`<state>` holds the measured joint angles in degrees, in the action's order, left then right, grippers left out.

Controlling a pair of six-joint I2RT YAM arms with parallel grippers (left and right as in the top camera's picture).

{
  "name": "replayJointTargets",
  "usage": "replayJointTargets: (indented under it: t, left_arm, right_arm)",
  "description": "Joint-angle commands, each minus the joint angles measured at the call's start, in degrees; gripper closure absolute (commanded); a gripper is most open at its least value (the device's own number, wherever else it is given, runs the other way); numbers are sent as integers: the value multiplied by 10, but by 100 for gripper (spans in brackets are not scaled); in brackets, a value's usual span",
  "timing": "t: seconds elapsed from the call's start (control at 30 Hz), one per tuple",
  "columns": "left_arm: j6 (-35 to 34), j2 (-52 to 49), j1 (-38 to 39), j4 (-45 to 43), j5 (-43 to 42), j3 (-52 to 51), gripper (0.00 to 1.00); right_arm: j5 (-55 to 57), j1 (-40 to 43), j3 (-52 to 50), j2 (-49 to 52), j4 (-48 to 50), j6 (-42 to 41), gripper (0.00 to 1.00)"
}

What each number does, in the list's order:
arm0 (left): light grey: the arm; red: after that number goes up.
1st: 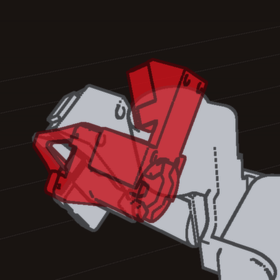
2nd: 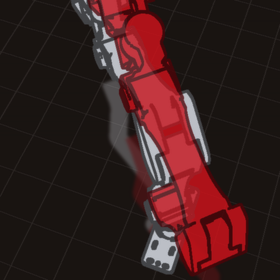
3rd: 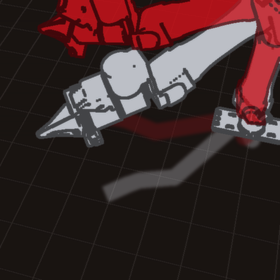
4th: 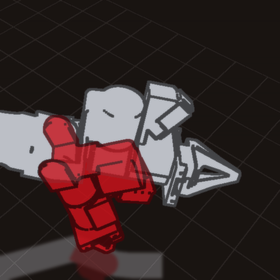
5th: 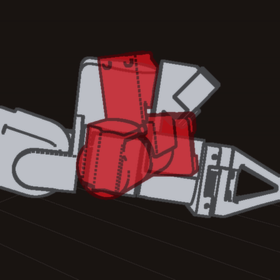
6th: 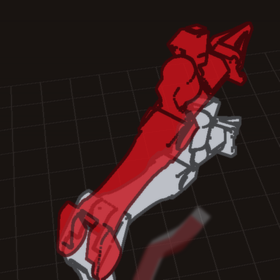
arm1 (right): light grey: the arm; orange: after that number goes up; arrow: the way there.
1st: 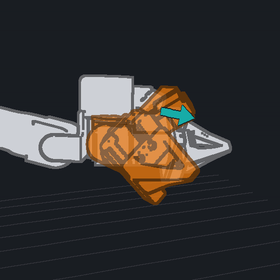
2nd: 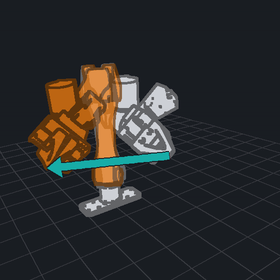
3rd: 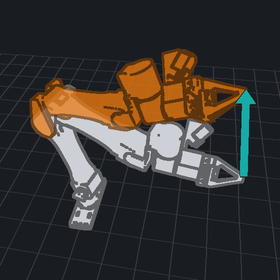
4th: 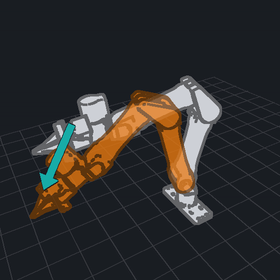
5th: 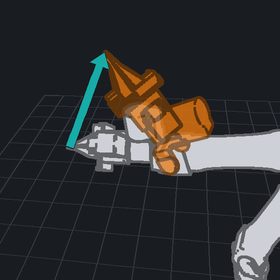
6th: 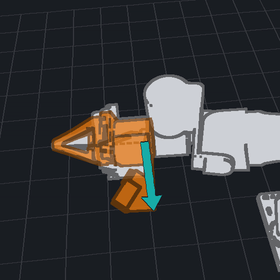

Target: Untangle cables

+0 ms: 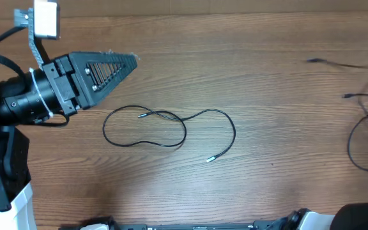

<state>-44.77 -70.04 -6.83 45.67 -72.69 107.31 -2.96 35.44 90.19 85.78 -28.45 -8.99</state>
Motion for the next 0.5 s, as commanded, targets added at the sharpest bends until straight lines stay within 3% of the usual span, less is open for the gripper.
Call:
replayJointTargets:
  t: [0.0,0.03,0.07,0.1,0.13,0.3,0.47]
  left_arm:
    - [61,-2,2,20,17,8,70]
    - [62,-3,2,26,21,8,69]
    - [63,-4,2,33,22,8,69]
    - [63,-6,2,37,22,8,69]
    - [63,-7,2,39,21,8,69]
    - [88,-10,2,39,20,8,67]
    - [157,-10,2,40,21,8,59]
  right_arm:
    - [-16,60,-1,-9,9,-2,96]
    - [-16,74,-1,-8,10,-2,92]
    - [-16,90,-1,-8,10,-2,62]
    - [-16,101,-1,-8,10,-2,7]
    - [-16,113,-1,-8,10,-2,0]
    - [-83,135,-1,-8,15,-2,0]
    - [-434,125,-1,-8,92,-2,0]
